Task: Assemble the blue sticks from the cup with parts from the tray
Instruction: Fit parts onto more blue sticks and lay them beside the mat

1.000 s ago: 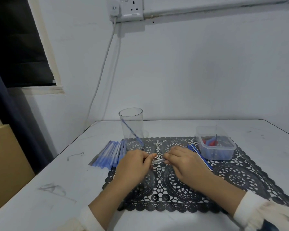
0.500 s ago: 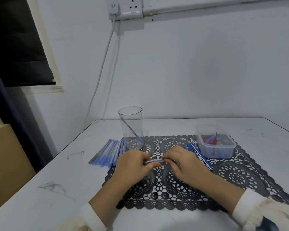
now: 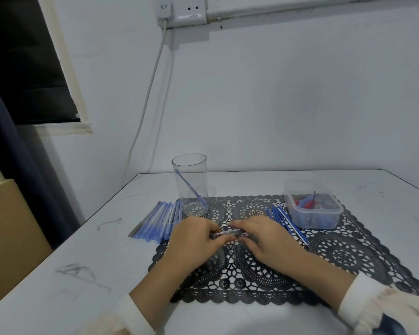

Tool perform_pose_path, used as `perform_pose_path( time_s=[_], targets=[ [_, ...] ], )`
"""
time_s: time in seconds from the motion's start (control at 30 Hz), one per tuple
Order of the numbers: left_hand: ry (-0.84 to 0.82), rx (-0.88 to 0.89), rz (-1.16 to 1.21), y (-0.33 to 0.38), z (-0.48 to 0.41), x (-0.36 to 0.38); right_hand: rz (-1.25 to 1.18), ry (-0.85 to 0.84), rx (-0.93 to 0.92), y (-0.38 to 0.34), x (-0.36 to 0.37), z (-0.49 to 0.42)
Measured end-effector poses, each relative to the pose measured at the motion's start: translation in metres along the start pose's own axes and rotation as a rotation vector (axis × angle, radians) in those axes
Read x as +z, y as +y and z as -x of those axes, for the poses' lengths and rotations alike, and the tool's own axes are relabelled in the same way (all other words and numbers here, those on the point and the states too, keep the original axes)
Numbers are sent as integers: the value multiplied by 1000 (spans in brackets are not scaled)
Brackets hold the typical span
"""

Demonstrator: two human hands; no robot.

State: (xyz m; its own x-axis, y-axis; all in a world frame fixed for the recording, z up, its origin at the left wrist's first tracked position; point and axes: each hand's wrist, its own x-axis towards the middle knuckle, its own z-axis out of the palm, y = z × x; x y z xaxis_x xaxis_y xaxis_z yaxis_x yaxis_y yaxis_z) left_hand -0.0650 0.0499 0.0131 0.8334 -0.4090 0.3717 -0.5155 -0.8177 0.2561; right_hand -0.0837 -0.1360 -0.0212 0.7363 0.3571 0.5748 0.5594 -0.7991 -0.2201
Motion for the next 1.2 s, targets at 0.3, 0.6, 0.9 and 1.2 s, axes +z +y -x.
perform_pose_path(
  time_s=[0.3, 0.6, 0.9, 1.2],
  targets=[
    [-12, -72, 33, -2, -2, -1, -47, 71, -58, -2, -3, 0],
    [-111, -114, 176, -1, 0, -2, -33, 131, -81, 6, 0, -1],
    [-58, -42, 60, -7, -3, -3, 29, 81, -45, 4, 1, -5],
    [-3, -32, 20, -16, -6, -4, 78, 30, 11, 8, -4, -6]
  ],
)
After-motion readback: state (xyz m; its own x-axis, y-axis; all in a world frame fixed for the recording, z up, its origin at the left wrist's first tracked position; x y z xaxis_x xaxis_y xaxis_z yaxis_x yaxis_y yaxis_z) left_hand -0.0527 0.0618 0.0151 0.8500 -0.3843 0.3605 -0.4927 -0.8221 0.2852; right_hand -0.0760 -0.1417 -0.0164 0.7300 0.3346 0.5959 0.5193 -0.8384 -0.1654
